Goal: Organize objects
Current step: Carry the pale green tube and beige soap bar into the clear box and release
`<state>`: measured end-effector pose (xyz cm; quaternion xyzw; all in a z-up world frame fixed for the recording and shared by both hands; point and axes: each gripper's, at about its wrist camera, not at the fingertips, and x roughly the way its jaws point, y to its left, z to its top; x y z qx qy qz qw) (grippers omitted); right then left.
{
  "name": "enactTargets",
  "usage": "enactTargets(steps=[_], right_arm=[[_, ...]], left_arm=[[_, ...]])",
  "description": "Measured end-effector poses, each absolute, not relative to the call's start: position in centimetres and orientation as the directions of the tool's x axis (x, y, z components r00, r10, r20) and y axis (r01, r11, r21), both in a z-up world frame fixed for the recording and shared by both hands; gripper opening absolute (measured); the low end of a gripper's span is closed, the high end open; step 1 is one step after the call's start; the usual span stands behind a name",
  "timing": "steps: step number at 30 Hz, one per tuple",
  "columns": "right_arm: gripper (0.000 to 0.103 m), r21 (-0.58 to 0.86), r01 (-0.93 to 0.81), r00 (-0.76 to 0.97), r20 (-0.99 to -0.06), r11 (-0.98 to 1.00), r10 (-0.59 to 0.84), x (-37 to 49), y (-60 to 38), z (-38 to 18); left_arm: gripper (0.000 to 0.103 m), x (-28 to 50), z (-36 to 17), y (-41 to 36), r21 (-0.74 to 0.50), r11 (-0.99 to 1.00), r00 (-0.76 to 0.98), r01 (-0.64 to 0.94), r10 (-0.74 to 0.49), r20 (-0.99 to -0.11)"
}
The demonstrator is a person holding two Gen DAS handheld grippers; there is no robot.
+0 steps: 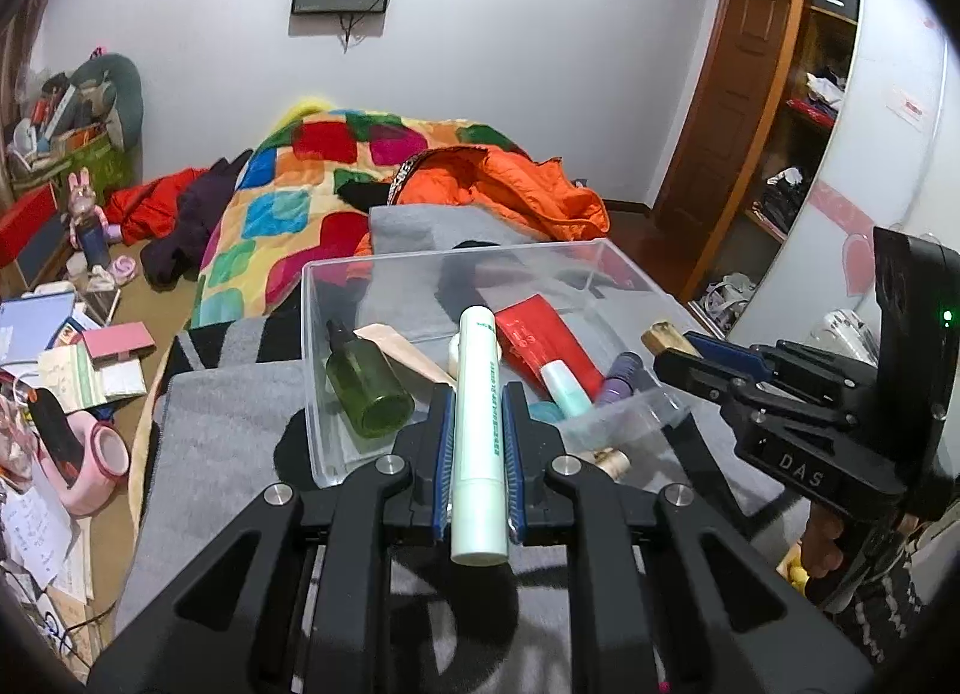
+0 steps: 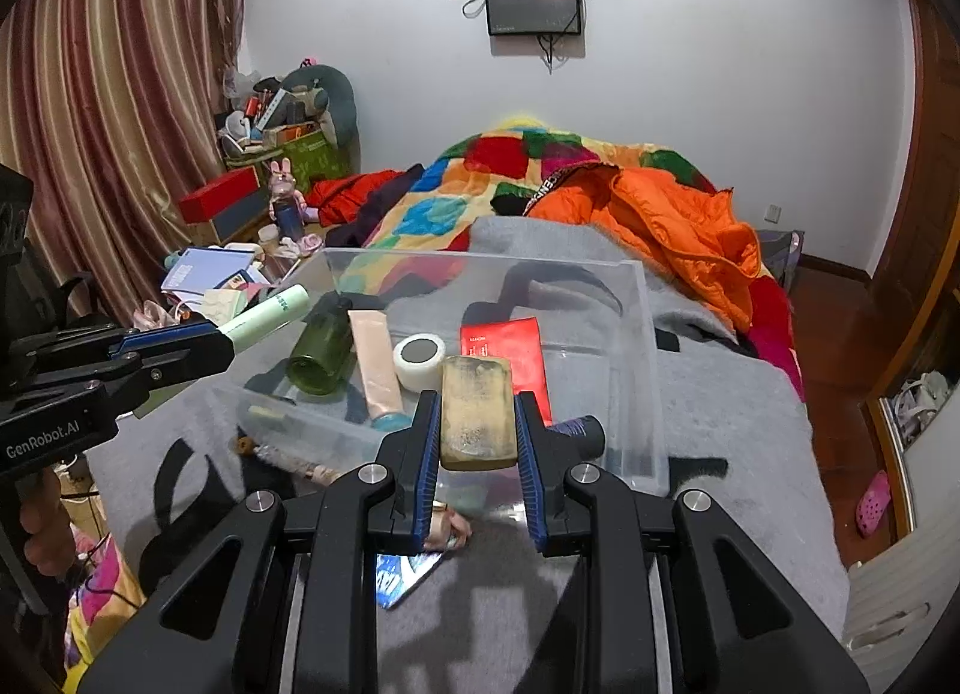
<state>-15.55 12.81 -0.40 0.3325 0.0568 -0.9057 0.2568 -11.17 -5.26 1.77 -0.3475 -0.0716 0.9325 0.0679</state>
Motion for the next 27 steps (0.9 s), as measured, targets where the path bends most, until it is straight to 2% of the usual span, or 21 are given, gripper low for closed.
enactTargets(steps=[8,27], right_arm=[[0.022,0.087,0.475,-0.624,-0.668,-0.876,-0.405,-18.8,11.8,-1.8],[0.022,0.082,0.512,-0.559,-0.724,-0.855,-0.404,-20.6,9.8,-3.4]], left_arm=[[0.015,-14.7,-0.2,-5.9,-0.177,-0.984,-0.706,-0.037,0.151,-0.692],[0.015,-17.8,-2.6,-4.9,-0.180,-0.980,-0.643,-0.086,0.192,-0.741]])
